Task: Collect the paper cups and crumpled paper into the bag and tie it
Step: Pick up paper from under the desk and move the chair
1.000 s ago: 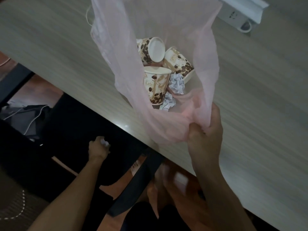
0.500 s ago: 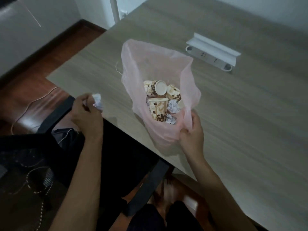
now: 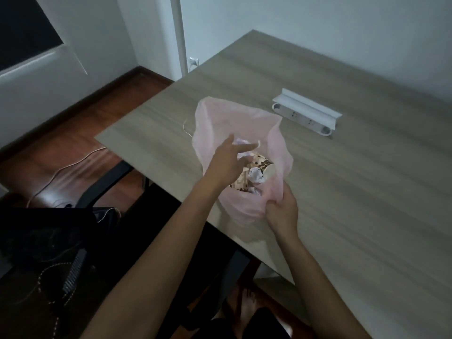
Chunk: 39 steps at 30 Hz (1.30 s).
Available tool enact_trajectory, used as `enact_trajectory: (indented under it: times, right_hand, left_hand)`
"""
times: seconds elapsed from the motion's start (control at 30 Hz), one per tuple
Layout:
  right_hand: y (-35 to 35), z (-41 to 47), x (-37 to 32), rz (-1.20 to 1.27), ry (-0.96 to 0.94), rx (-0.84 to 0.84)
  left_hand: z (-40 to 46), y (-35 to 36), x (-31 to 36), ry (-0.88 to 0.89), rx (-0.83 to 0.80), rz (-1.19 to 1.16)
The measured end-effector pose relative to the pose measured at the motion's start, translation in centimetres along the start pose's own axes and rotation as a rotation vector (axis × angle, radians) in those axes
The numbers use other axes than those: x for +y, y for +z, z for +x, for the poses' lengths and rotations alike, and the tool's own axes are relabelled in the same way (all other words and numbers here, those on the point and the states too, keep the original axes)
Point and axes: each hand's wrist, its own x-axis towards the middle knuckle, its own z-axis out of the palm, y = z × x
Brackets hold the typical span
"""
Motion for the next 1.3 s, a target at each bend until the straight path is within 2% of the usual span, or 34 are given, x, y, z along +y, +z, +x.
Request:
enact_trajectory:
  times: [0.13, 0.3, 0.47, 0.73, 0.97, 1.07, 1.17, 1.3]
  right_hand:
    - [-0.2, -0.3, 0.1, -0.029, 0.008, -0.029]
    - [-0.5, -0.9, -0.4, -0.053, -0.018, -0.017]
    - [-1.1, -1.5, -1.7, -0.064, -0.085, -0.024]
    - [-1.4, -5.7, -3.6, -0.186, -0.272, -0.136]
    - [1.6, -12.3, -5.4, -0.178, -0.308, -0.433]
    - [3.7, -15.6, -6.2, -0.202, -0.387, -0.529]
    - [5.8, -19.2, -6.8, -0.19, -0.413, -0.688]
    - [8.5, -23.8, -7.5, -0.206, -0.457, -0.919]
  left_hand:
    - [-1.2, -1.2, -1.2, 0.034, 0.067, -0.063]
    - [-3.6, -2.7, -2.1, -0.015, 0.102, -0.296]
    - [-6.7, -4.4, -2.6, -0.075, 0.165, -0.269]
    - [-14.6, -7.8, -1.9, -0.214, 0.282, -0.131]
    - [-23.6, -11.8, -3.2, -0.291, 0.429, -0.052]
    - [-26.7, -13.7, -5.0, -0.347, 0.494, -0.013]
    - [-29.4, -15.8, -7.2, -0.407, 0.519, 0.015]
    - [-32.4, -18.6, -10.7, -0.454, 0.507, 0.172]
